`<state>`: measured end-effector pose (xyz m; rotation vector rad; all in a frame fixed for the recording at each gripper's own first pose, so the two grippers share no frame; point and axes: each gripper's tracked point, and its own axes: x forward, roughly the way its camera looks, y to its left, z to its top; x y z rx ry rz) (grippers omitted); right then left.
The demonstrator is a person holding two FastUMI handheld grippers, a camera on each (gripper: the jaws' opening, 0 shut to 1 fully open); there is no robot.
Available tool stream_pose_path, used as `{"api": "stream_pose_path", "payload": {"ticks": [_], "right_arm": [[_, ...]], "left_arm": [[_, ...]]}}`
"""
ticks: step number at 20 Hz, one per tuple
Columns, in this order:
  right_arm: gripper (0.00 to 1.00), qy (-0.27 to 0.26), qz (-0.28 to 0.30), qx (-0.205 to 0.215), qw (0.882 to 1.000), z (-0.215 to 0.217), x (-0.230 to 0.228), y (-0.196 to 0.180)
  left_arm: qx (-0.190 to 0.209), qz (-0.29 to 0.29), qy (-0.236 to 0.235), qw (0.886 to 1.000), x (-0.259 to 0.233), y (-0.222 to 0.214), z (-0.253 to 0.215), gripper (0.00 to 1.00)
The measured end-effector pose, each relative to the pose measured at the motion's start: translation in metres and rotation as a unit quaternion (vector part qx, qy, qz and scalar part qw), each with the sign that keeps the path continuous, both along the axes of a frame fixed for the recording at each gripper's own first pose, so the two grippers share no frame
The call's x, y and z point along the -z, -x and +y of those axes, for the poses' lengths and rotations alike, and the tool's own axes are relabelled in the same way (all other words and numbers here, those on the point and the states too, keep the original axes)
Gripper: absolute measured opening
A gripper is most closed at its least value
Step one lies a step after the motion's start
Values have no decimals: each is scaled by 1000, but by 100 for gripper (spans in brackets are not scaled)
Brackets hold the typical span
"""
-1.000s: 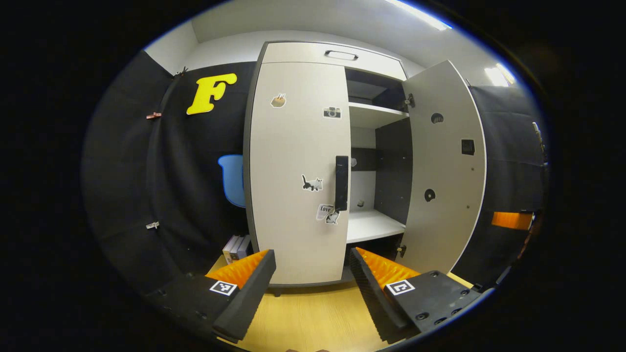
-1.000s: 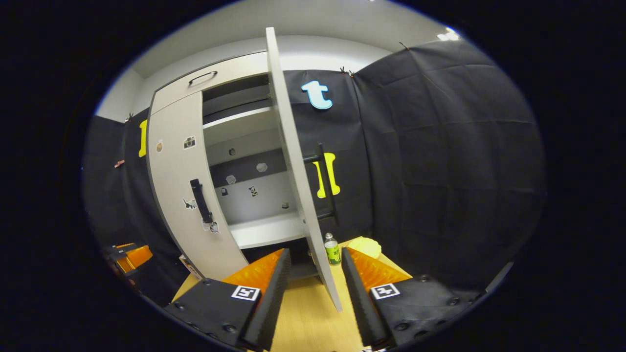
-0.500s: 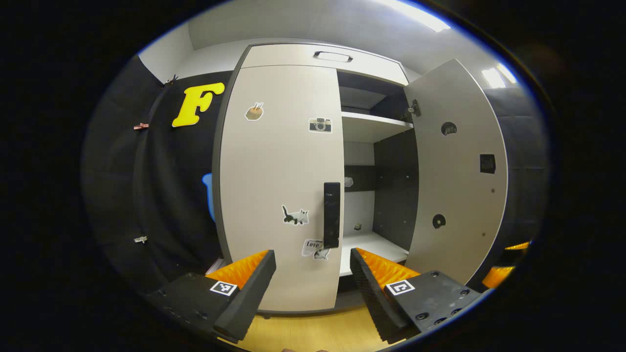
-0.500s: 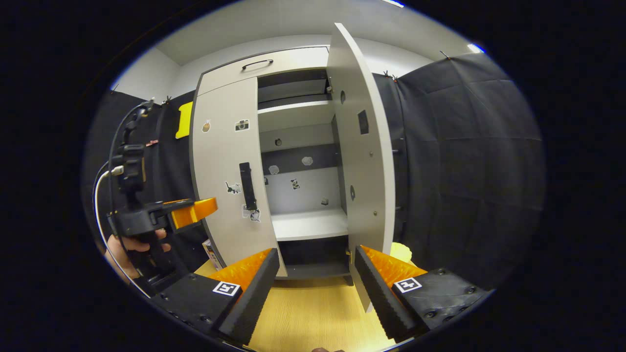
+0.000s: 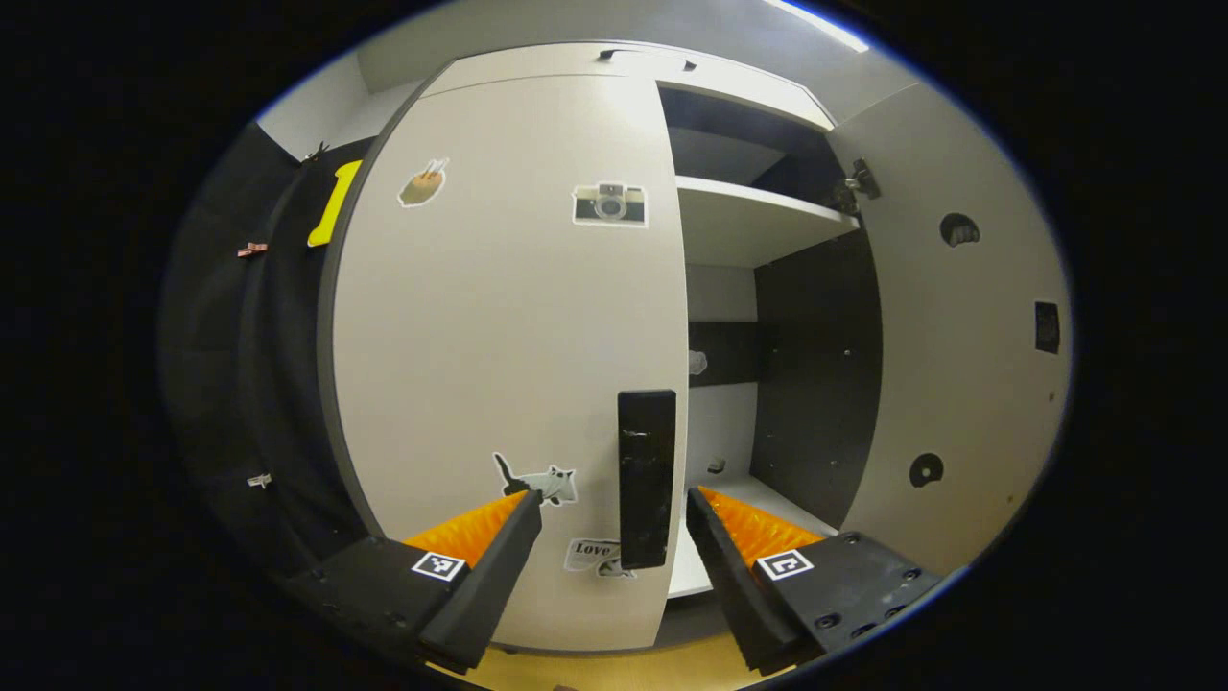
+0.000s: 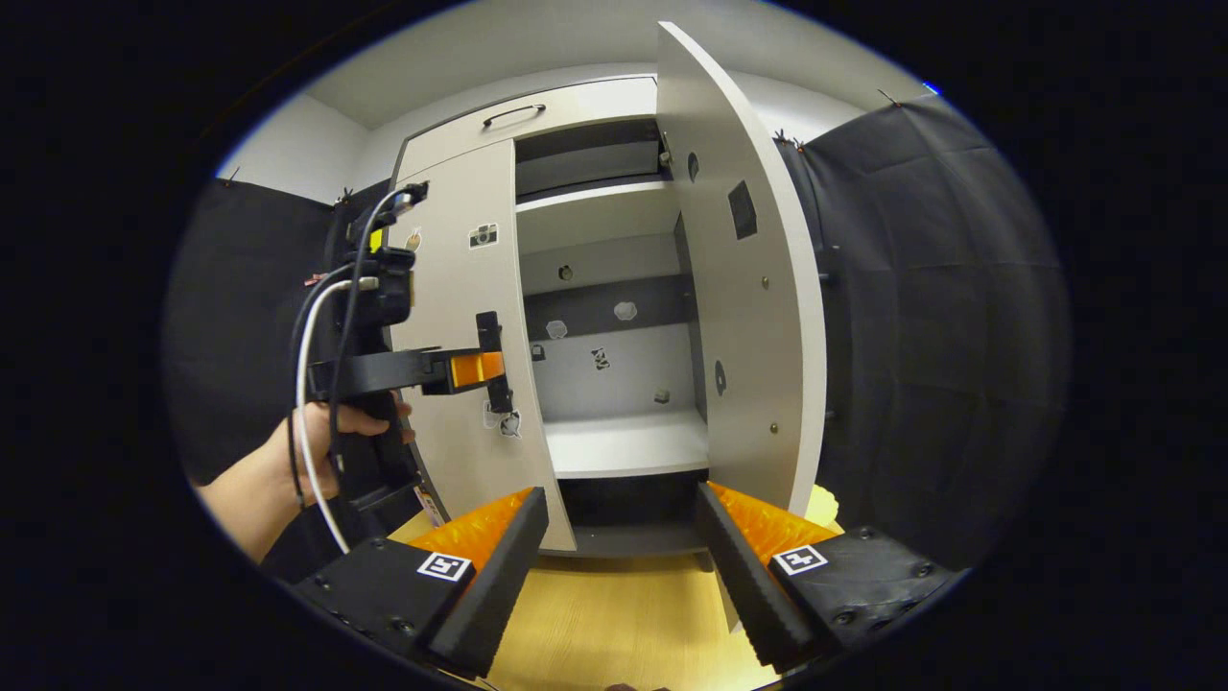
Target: Open the right door of the double-door shoe cabinet with the right hand, and open the left door with the left hand.
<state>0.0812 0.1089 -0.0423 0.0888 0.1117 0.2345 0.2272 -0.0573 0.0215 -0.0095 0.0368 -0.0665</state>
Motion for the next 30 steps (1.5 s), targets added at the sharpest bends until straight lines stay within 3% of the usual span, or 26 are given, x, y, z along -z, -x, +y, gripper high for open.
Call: {"api": "stream_pose_path", "payload": {"ticks": [4,7,10,11,14,19,24,26,30], "right_arm": [[98,3,6,-19,1000,3,9,-6],[99,-5,13,-39,999,10,14,-9],[98,-2,20,-46,999,11,20,-14],[98,-5,23,-46,999,10,22,-16],[98,-4,31,-39,999,4,31,-23],[98,-15,41,-40,998,8,36,-30],[98,9,16,-54,998,13,27,-29],[98,31,9,-35,999,-2,29,-37],[98,12,20,-11,1000,-11,28,-35]], "left_arm": [[-3,2,1,1000,1,-22,-10,88],[-36,2,6,999,1,-28,-6,58],[-39,-1,12,999,0,-27,-12,48],[-43,-6,12,999,0,-28,-12,35],[-30,-13,-11,999,2,-27,-13,28],[-26,-11,1,1000,4,-28,-13,12],[-18,2,11,1000,4,-19,-12,11],[-9,4,17,1000,3,-12,-11,11],[-11,7,9,1000,3,2,-3,11]]}}
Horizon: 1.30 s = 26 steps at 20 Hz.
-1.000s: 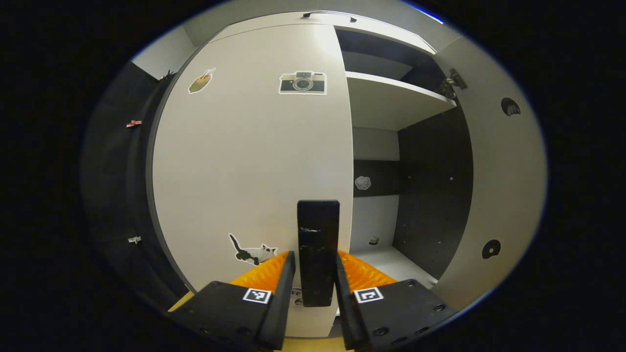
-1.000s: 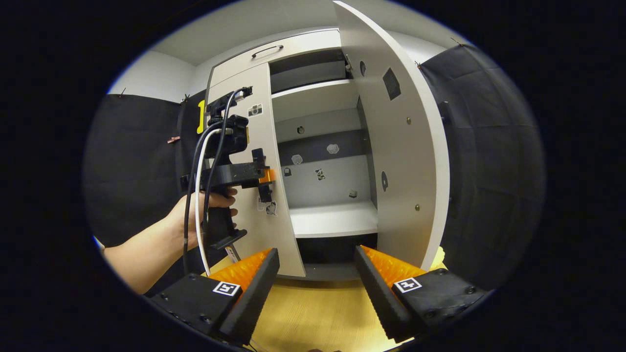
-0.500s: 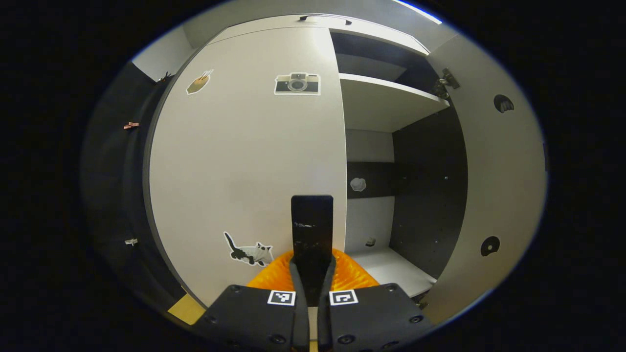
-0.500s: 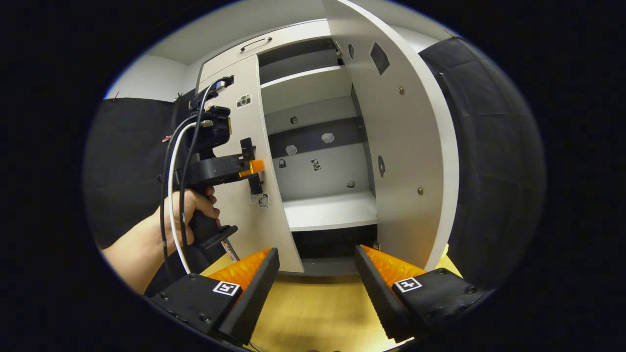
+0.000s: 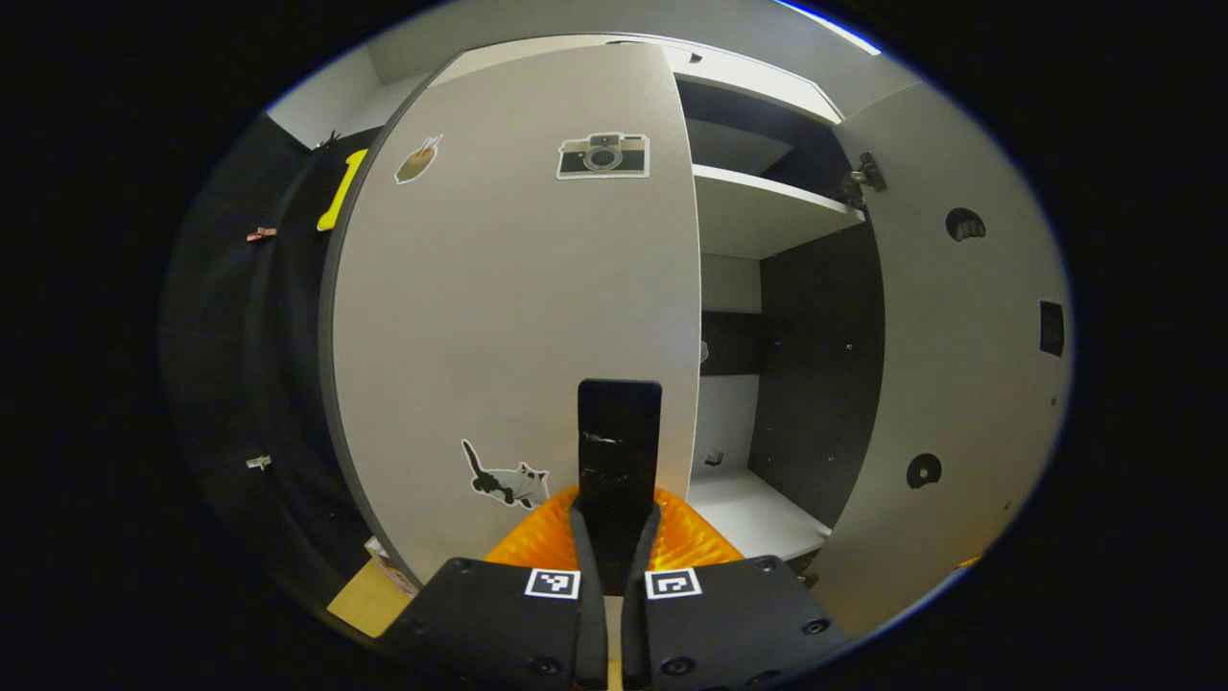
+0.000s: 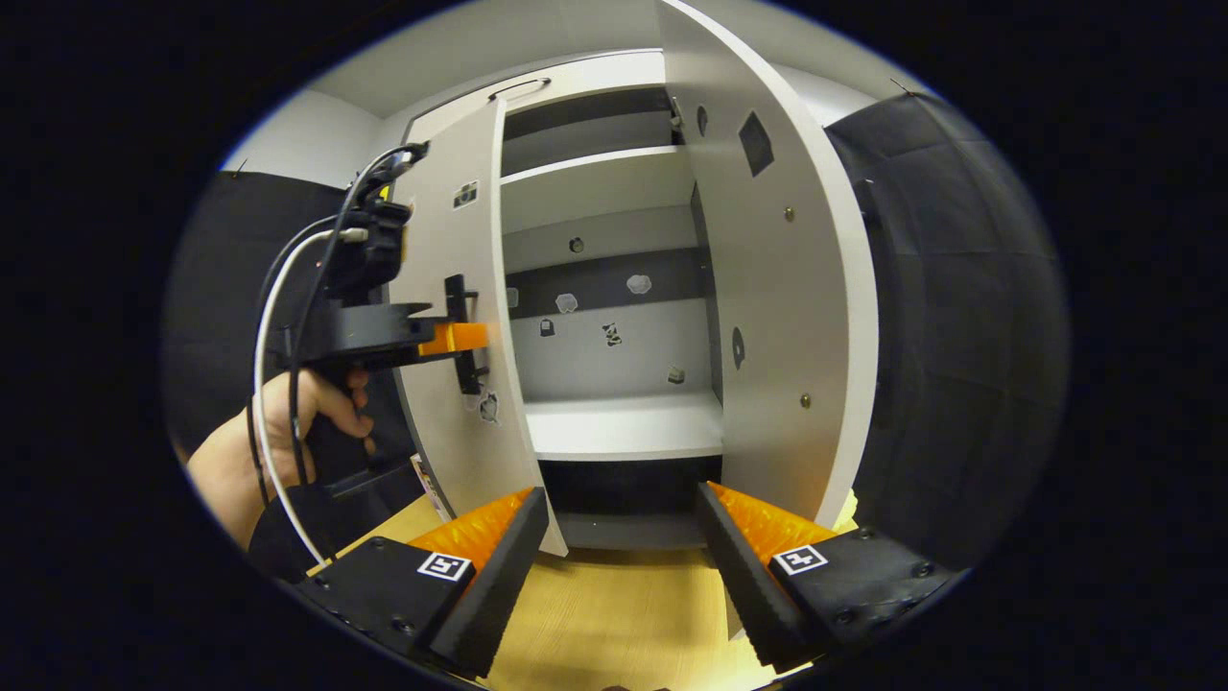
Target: Open the right door of the double-door shoe cabinet with the right hand, and open the left door with the left hand.
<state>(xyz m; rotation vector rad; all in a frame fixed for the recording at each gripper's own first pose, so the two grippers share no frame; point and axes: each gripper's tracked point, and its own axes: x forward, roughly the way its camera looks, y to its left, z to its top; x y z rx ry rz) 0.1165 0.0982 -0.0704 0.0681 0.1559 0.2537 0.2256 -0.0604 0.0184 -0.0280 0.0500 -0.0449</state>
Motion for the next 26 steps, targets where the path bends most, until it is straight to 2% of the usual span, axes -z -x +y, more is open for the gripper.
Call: {"api": "stream_pose_path", "payload": {"ticks": [5,13,20,26], "right_arm": [[98,-1,-7,33,999,-4,-10,1],[98,6,3,38,999,34,-7,23],[98,0,3,53,999,62,-4,40],[98,-4,11,73,997,71,3,50]], "left_arm": [[16,-6,21,1000,0,40,16,11],[41,-13,29,999,3,83,45,11],[51,-16,28,998,3,115,96,10],[36,-9,14,999,5,130,150,9]]}}
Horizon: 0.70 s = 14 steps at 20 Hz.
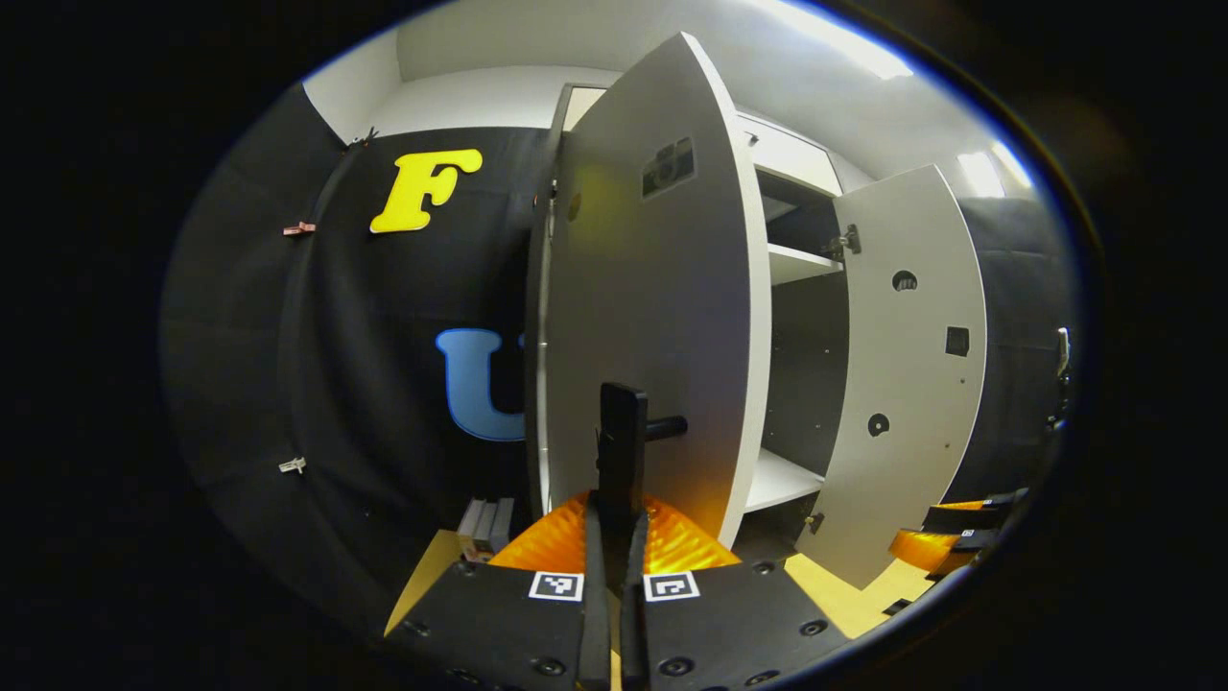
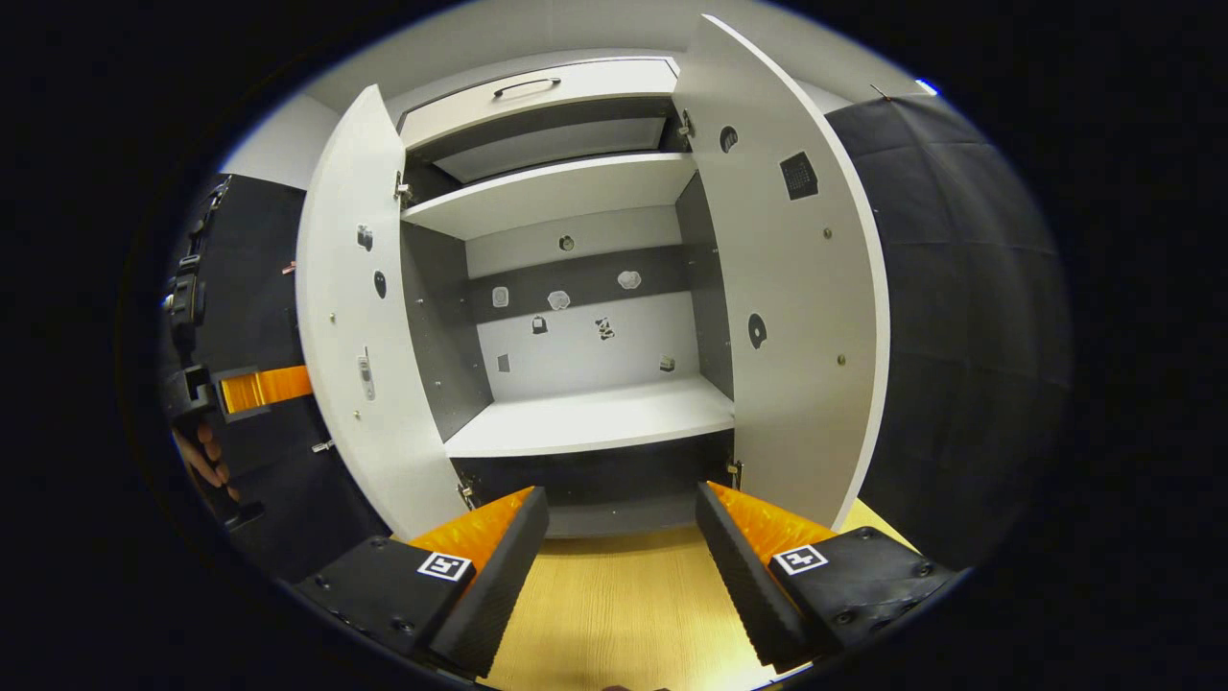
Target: Open the right door of the double-door shoe cabinet with the right hand, and open the left door with the left hand.
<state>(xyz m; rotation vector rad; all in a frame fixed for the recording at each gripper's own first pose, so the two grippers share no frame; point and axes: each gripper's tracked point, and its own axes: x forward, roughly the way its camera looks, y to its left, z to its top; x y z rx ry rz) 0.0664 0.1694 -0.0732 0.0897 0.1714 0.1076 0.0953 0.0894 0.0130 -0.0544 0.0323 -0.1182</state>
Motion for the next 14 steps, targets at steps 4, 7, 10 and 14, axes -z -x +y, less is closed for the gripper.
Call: {"api": "stream_pose_path", "payload": {"ticks": [4,7,10,14], "right_arm": [[98,10,2,-6,1000,10,1,9],[98,22,-2,-13,1000,7,0,15],[98,21,1,-14,1000,-2,0,16],[98,14,-1,-20,1000,-25,-8,10]], "left_arm": [[-71,-3,-26,997,3,-1,61,6],[-32,-3,69,997,0,-1,61,5],[-52,-4,39,998,2,-2,69,5],[-102,7,-5,995,-4,10,66,5]]}}
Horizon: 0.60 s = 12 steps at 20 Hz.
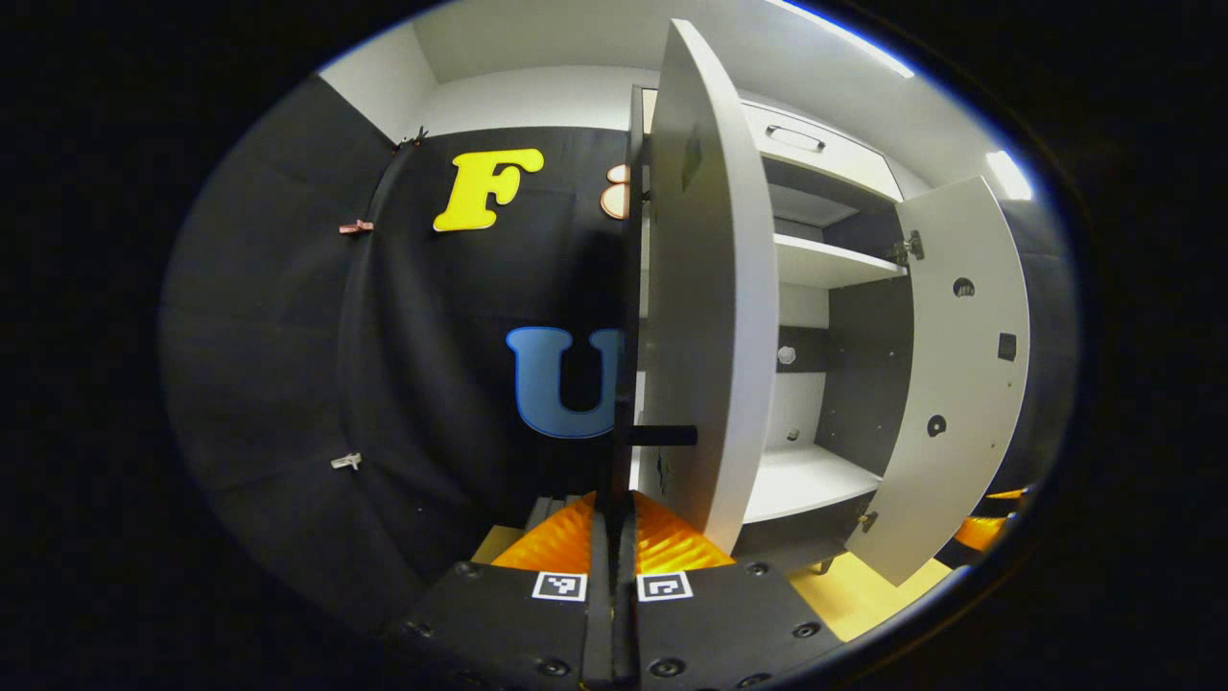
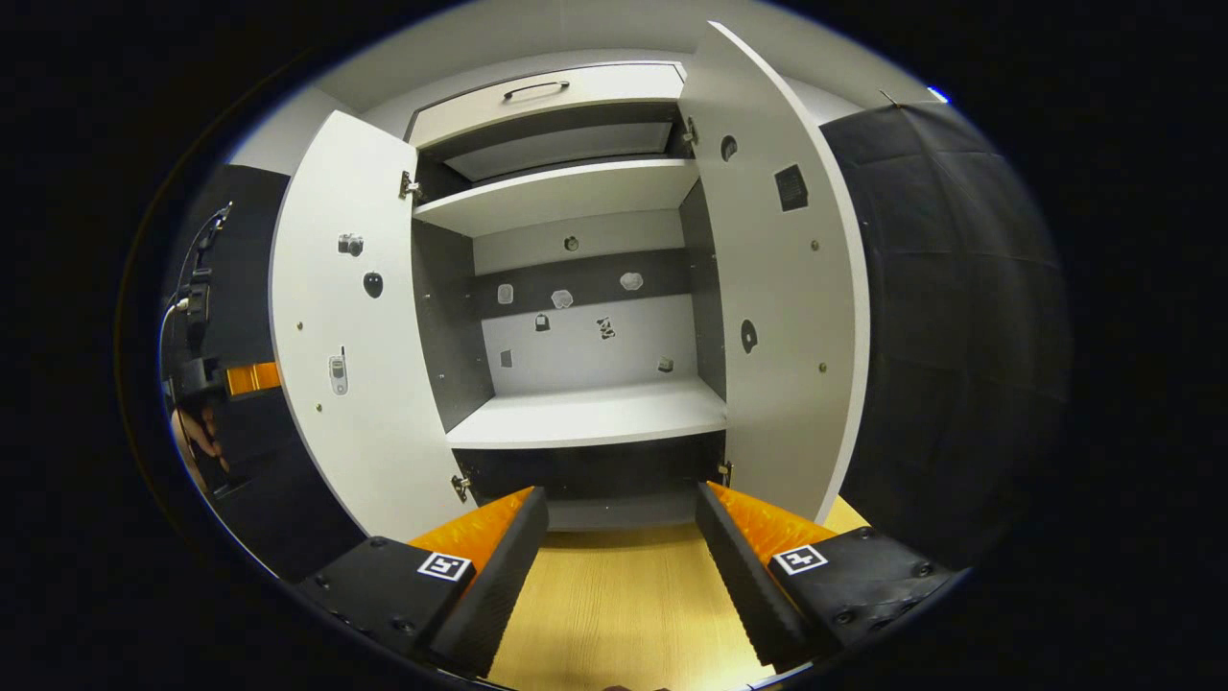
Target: Open the right door of the double-door shoe cabinet with the right hand, and open the left door with the left hand.
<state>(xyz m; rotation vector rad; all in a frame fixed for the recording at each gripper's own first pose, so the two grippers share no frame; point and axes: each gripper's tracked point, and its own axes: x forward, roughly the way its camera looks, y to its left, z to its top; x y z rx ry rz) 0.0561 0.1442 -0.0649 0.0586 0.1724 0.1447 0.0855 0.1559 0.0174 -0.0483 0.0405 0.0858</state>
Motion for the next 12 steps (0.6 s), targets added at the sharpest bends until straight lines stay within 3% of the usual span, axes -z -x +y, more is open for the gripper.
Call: {"api": "stream_pose_path", "payload": {"ticks": [2,3,4,5,8,11,12], "right_arm": [[98,-5,-2,-5,1000,-13,-7,-5],[98,-8,-3,-10,1000,-16,-10,-7],[98,-10,-5,-15,1000,-20,-13,-9],[98,-10,-5,-22,1000,-25,-15,-9],[98,-11,-8,-47,999,-29,-23,-6],[98,-12,-13,-71,997,-32,-25,7],[98,-12,-12,-80,997,-33,-25,12]], "left_arm": [[-23,5,-8,1000,2,17,-7,3],[-32,6,-7,999,4,29,-13,7],[-42,3,-4,999,3,40,-20,2],[-52,-2,-3,999,0,48,-26,20],[-44,-20,2,999,-8,69,-69,42],[-42,-23,16,999,-5,83,-107,80],[-47,-22,24,998,-2,87,-116,84]]}}
